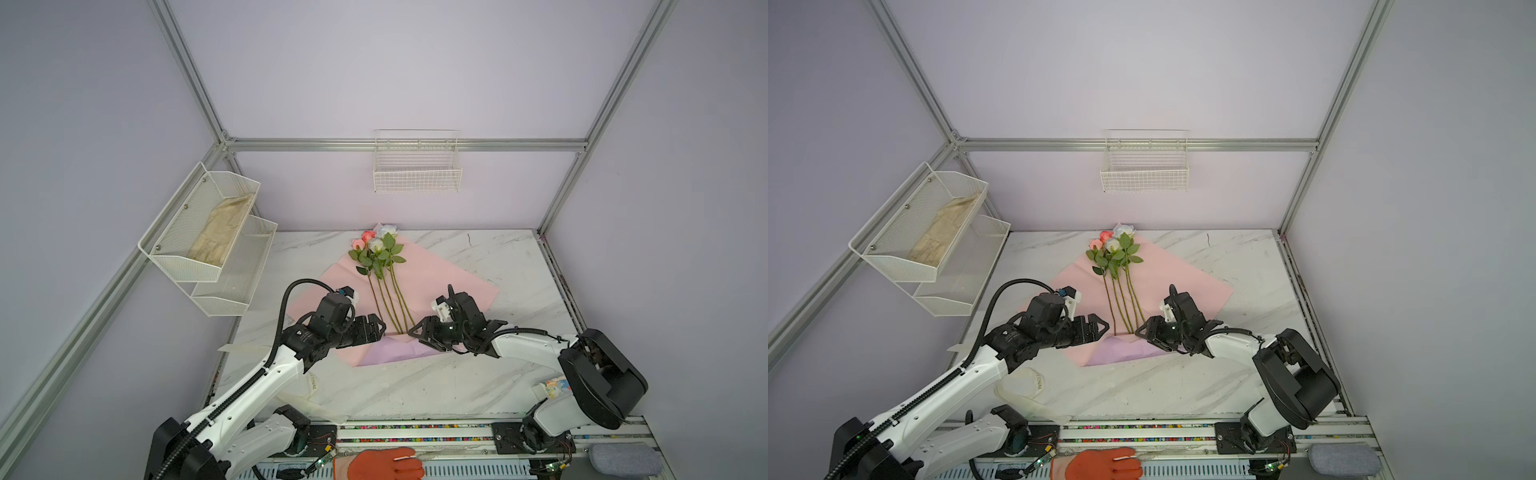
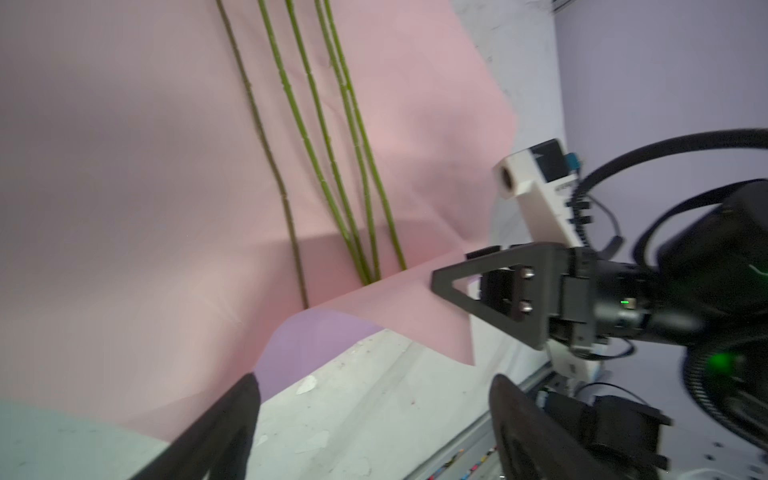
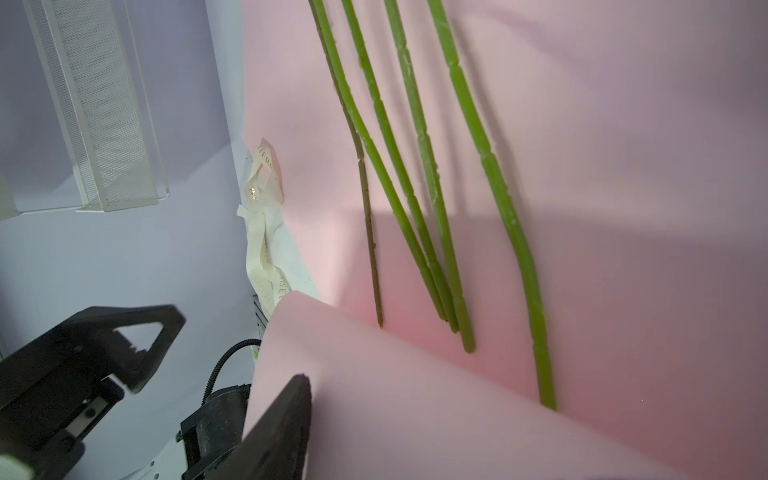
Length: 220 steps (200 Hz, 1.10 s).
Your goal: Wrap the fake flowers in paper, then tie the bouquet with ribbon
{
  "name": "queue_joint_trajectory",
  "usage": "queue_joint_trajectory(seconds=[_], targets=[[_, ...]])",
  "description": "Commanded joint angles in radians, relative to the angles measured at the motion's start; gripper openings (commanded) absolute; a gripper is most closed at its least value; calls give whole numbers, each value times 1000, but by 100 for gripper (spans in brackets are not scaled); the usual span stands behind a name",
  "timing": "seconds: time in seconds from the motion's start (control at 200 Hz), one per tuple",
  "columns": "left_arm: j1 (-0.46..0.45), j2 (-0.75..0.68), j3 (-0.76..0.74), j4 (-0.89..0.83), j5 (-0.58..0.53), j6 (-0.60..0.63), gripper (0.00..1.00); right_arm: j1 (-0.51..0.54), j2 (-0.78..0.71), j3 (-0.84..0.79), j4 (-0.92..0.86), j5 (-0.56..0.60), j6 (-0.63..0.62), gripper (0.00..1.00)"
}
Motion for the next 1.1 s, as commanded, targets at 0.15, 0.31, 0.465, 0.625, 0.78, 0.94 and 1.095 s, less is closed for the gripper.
queue_joint_trajectory(seconds=[0.15, 0.31, 0.465, 0.625, 0.78, 0.94, 1.095], targets=[[-48, 167, -68, 202, 177, 1, 62, -7, 101, 58, -21, 20, -59, 63], [-81, 262, -84, 262, 131, -18, 57, -9, 109, 64, -21, 16, -58, 64], [-83, 339, -131, 320, 73, -57, 51, -22, 69, 62, -36, 26, -58, 67], [-84, 400, -161, 323, 16, -82, 43, -66, 16, 53, -50, 28, -63, 97], [-84, 400, -188, 329, -14, -100, 43, -79, -12, 80, -147, 35, -135, 97], [-84, 382, -202, 309, -8, -103, 43, -77, -104, 84, -328, 137, -239, 78], [-84, 319, -217, 250, -5, -85, 43, -64, -164, 67, -476, 141, -335, 37]])
